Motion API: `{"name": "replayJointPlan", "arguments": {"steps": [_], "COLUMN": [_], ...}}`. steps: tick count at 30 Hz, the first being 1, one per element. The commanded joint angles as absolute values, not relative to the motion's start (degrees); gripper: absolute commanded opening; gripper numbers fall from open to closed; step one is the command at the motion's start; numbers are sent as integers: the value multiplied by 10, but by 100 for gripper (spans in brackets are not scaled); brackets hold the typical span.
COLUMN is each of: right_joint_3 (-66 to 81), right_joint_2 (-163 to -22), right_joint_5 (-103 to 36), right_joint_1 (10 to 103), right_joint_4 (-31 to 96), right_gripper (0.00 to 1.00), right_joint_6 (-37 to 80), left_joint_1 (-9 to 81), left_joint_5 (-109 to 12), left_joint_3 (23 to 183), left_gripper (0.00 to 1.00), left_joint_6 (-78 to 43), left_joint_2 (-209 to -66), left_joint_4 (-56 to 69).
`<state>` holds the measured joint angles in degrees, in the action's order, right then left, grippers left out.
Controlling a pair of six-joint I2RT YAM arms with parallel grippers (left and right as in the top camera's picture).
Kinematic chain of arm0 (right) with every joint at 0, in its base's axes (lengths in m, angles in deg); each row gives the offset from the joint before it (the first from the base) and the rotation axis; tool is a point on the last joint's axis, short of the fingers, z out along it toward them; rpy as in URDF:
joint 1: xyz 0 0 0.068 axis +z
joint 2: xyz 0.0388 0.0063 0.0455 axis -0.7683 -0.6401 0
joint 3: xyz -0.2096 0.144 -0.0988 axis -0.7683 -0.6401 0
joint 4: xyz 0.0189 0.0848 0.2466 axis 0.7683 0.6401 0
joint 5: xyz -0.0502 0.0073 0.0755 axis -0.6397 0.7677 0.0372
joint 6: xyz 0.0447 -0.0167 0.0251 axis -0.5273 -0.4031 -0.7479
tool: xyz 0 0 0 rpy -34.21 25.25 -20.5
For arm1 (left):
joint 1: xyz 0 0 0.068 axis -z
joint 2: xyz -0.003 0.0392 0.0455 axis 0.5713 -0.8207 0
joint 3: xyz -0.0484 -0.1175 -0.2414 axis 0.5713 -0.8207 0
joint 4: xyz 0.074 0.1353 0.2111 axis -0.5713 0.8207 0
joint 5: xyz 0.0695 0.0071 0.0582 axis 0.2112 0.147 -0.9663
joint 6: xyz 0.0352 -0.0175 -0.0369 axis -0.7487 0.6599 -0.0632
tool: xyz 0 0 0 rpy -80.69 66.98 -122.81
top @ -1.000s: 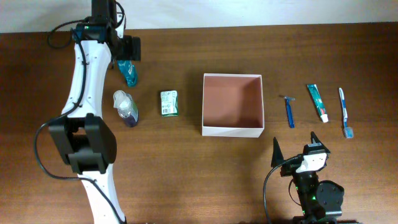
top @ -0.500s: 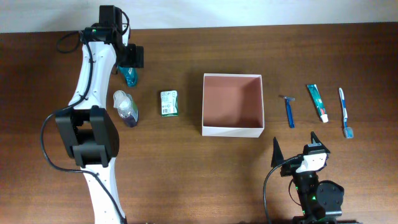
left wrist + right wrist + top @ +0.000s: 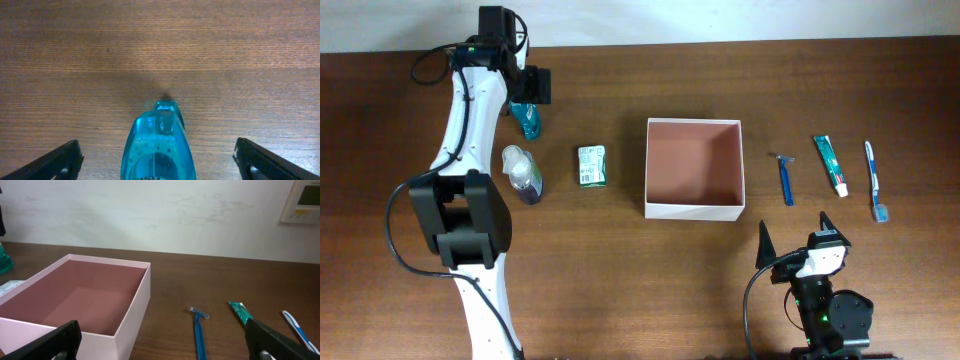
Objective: Pack container
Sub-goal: 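Move the left gripper over the teal Listerine bottle and grasp its cap, then lift the Listerine bottle and carry it over the pink box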
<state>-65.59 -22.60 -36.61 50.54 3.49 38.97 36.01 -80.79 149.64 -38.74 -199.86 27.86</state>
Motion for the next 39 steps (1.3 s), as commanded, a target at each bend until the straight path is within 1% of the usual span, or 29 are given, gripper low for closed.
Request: {"name": "replayJointPlan", "arguments": {"steps": [1,5,6,9,11,17,18,22,25,34,39], "right_joint_3": [-661,-661,-661,-661,-661,-661,-661,-661,-661,-661,-661], "right_joint_2": [-222,-222,-222,-222,-222,-222,-222,-222,-222,-222,-222], "right_joint_5": [-371,-371,-371,-371,-371,-371,-371,-371,-371,-371,-371], "right_joint_1": [501,501,501,501,501,501,501,501,501,501,501], "right_joint_4": [35,35,35,35,35,35,35,35,35,35,35], "right_gripper": [99,99,99,99,99,99,99,98,99,98,98], "right_joint_6": [393,393,393,393,393,393,393,393,393,393,393], "left_joint_1": [358,358,358,358,358,358,358,359,361,373,409], "left_joint_5": [-816,-816,-816,-816,-816,-816,-816,-808,-781,-595,-523], "left_joint_3": [1506,1506,1506,1506,1506,1506,1506,1519,1544,1699,1728], "left_gripper": [84,50,46,45,39,8,5,5,5,1,1], "left_joint_6": [-396,-396,-396,-396,-396,-396,-396,-396,-396,-394,-394], "left_joint_2": [-2002,-2002,-2002,-2002,-2002,-2002,-2001,-1999,-1994,-1945,-1890], "left_joint_4": [285,291,291,292,298,305,305,315,324,352,358]}}
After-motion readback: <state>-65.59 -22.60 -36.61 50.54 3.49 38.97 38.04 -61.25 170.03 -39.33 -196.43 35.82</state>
